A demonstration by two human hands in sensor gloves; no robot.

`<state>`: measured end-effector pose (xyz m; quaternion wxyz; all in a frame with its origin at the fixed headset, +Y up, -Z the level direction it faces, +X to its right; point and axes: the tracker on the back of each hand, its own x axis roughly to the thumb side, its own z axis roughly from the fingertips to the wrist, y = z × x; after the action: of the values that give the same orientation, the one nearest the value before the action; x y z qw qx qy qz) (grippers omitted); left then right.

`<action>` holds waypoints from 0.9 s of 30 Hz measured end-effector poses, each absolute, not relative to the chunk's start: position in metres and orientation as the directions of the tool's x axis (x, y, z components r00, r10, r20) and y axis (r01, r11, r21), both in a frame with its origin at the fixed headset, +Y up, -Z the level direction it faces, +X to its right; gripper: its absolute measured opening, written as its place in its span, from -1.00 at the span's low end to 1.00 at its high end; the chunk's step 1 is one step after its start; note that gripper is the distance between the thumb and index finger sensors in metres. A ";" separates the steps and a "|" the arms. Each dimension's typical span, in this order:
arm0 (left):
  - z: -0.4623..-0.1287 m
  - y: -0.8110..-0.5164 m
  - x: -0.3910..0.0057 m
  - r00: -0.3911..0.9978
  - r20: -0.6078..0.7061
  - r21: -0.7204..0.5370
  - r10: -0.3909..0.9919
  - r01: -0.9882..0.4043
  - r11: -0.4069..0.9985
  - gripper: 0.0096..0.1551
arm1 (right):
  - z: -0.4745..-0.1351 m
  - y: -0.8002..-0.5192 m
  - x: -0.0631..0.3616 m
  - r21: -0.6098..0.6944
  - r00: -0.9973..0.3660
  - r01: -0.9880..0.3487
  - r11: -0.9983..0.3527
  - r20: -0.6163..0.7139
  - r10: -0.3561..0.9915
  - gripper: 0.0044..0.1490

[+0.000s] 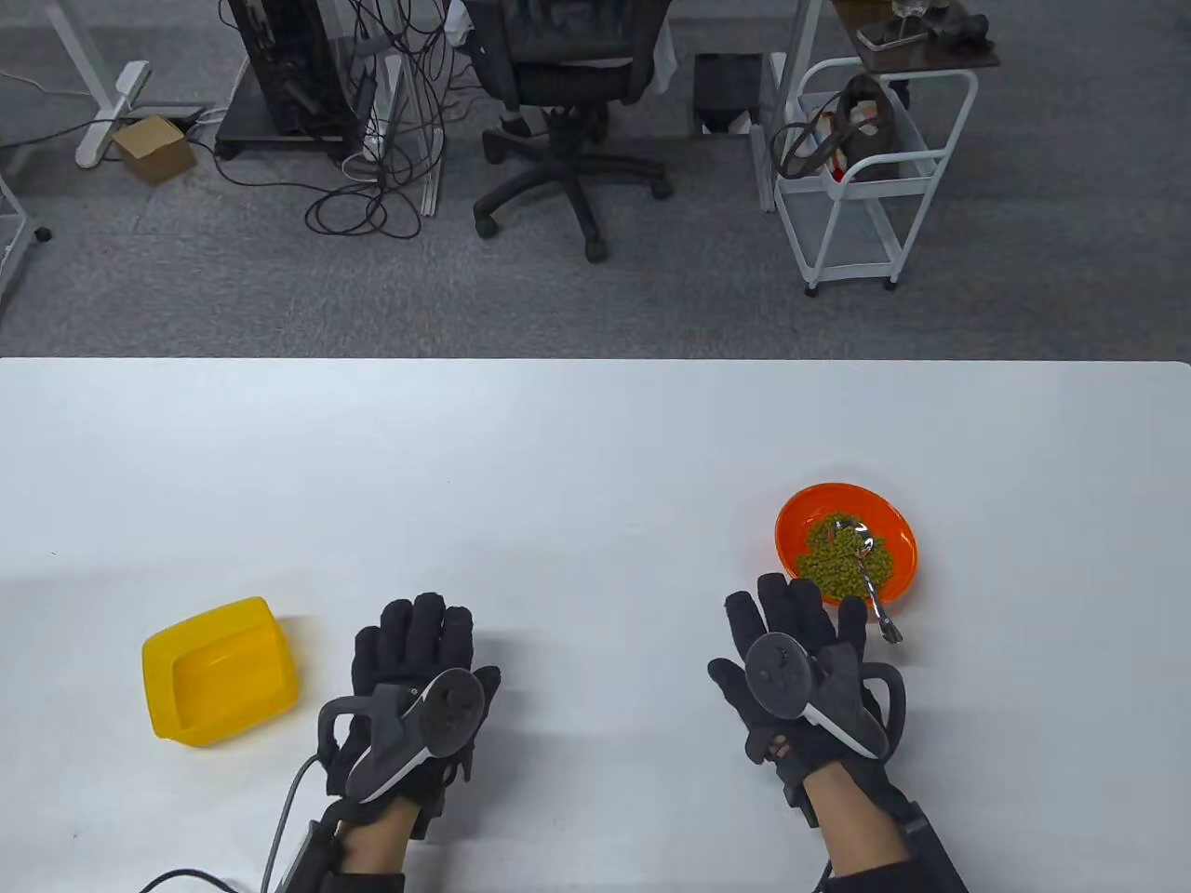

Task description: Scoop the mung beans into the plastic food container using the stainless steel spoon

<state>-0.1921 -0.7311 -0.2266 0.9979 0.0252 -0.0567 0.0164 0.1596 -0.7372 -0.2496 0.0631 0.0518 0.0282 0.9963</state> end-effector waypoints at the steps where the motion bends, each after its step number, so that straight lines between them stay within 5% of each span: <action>1: -0.227 -0.731 -0.192 0.993 0.113 0.048 0.029 -0.035 0.998 -0.13 | -0.250 -0.737 0.160 0.063 -0.987 -0.122 -0.990 0.099 0.128 -0.05; 17: -0.229 -0.723 -0.212 0.999 0.036 0.089 0.008 -0.011 0.996 -0.14 | -0.249 -0.737 0.160 0.062 -0.986 -0.122 -0.991 0.109 0.128 -0.05; 27: -0.227 -0.704 -0.264 0.986 -0.143 0.213 0.081 -0.049 0.976 -0.14 | -0.249 -0.738 0.161 0.068 -0.985 -0.129 -0.989 0.108 0.135 -0.05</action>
<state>-0.2636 -0.7035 -0.2272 0.9910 0.1052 0.0754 0.0329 0.1608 -0.7383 -0.2488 0.0663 0.0562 0.0306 0.9957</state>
